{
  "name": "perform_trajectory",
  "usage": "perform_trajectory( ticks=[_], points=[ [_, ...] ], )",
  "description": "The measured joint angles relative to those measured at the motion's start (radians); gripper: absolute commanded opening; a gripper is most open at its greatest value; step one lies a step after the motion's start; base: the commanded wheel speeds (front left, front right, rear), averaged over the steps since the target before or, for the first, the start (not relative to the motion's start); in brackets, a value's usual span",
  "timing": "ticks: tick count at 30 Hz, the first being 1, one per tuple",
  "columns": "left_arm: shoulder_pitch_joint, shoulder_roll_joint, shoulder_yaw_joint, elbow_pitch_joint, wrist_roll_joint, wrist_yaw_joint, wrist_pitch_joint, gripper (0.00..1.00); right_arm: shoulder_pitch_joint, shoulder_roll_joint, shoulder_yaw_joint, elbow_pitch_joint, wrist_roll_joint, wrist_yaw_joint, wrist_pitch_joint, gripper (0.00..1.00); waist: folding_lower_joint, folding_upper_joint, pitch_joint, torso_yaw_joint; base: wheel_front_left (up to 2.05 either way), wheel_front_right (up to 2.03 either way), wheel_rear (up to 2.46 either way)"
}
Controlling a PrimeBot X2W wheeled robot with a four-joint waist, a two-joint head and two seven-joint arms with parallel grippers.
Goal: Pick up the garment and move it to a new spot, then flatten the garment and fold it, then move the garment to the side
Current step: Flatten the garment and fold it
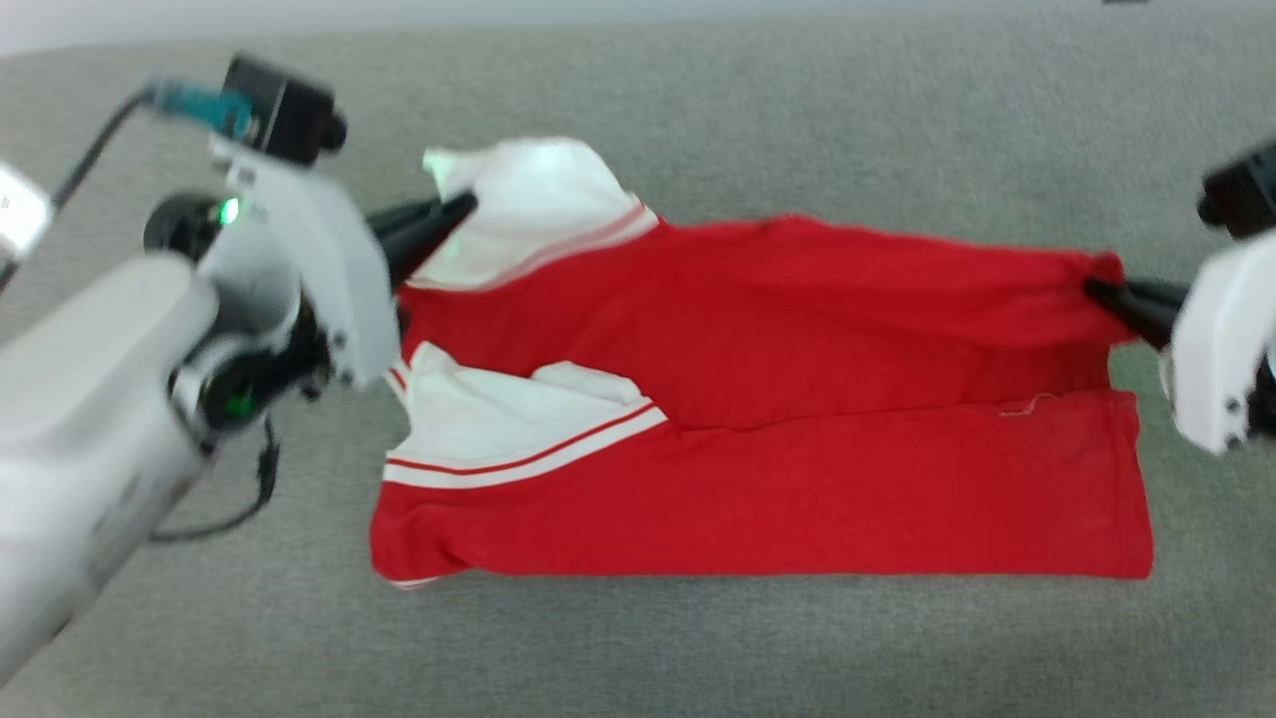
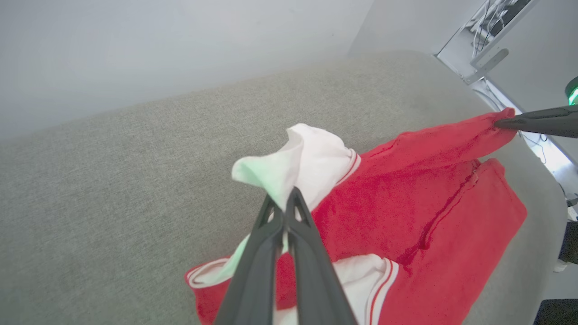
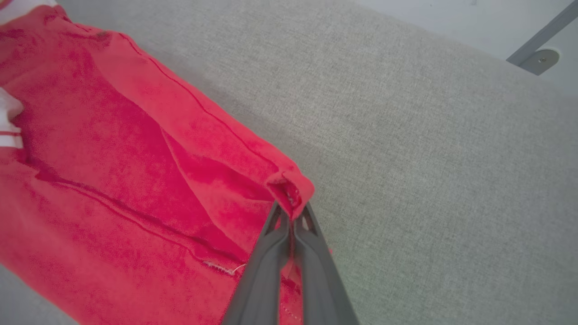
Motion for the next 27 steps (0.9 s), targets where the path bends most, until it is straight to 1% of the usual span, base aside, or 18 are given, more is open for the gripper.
perform_trajectory(
  ticks=[3,7,9,12,16,19,22,25,27],
  points=[
    [0.086,0.081,0.016,-0.108,-0.016,0.0,-0.098,0.0,0.09,-0.056,-0.032,-0.069,0.018,0.0,-0.018,0.0,0.0,0.0,-0.027,0.021,0.0,0.0,0.0],
    [0.235,0.186,0.022,-0.252,-0.032,0.003,-0.221,0.0,0.213,-0.099,-0.099,-0.142,0.039,0.0,-0.036,0.0,0.0,0.0,-0.053,0.04,0.0,0.0,0.0],
    [0.302,0.222,0.018,-0.32,-0.041,0.015,-0.271,0.0,0.278,-0.115,-0.132,-0.171,0.039,0.0,-0.044,0.0,0.0,0.0,-0.059,0.047,0.0,0.0,0.0],
    [0.386,0.253,0.001,-0.385,-0.054,0.033,-0.321,0.0,0.365,-0.122,-0.19,-0.203,0.039,0.0,-0.054,0.0,0.0,0.0,-0.057,0.056,0.0,0.0,0.0],
    [0.449,0.244,-0.019,-0.398,-0.062,0.055,-0.359,0.0,0.447,-0.109,-0.266,-0.23,0.023,0.0,-0.07,0.0,-0.0001,0.0,-0.036,0.062,0.0,0.0,0.0],
    [0.467,0.211,-0.024,-0.349,-0.048,0.065,-0.379,0.0,0.483,-0.077,-0.307,-0.235,0.002,0.0,-0.072,0.0,0.0,0.0,-0.012,0.062,0.0,0.0,0.0],
    [0.478,0.169,-0.022,-0.285,-0.055,0.051,-0.391,0.0,0.499,-0.04,-0.318,-0.228,-0.042,0.0,-0.078,0.0,0.0,-0.0001,0.011,0.06,0.0,0.0,0.0],
    [0.48,0.136,-0.019,-0.22,-0.058,0.032,-0.397,0.0,0.499,0.0,-0.313,-0.212,-0.061,0.0,-0.076,0.0,0.0,0.0,0.031,0.056,0.0,0.0,0.0],
    [0.48,0.116,-0.014,-0.185,-0.064,0.021,-0.403,0.0,0.496,0.013,-0.309,-0.202,-0.073,0.0,-0.079,0.0,0.0,0.0,0.042,0.053,0.0,0.0,0.0]
  ],
)
